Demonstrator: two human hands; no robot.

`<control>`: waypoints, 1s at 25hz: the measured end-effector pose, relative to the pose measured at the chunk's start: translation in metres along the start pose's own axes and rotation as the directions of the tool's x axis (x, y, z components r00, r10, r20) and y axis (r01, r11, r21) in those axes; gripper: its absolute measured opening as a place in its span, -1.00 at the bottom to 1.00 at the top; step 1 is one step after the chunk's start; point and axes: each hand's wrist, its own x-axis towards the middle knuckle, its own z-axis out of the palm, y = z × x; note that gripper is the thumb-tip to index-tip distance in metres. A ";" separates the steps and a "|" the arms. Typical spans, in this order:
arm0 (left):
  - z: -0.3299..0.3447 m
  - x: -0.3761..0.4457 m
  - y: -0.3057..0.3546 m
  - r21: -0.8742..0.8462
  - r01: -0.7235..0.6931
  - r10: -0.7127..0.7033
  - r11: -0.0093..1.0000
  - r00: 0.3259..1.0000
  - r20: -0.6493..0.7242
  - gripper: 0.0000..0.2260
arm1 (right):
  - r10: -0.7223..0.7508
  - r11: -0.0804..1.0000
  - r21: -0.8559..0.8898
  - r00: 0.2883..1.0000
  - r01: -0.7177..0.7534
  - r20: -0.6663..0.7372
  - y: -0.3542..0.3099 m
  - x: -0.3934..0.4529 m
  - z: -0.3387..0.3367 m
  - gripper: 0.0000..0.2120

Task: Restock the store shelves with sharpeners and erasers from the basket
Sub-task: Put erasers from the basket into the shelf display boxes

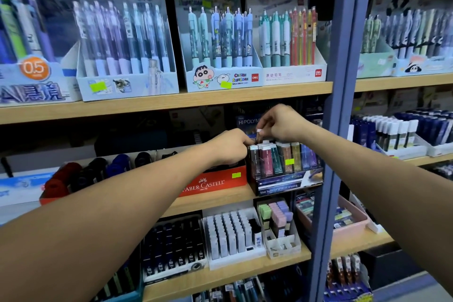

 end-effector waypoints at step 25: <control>0.146 -0.219 -0.176 -0.055 0.283 -0.287 0.957 0.956 -0.067 -0.83 | -0.038 0.982 0.187 0.963 -0.012 0.265 -0.101 -0.201 0.276 -0.74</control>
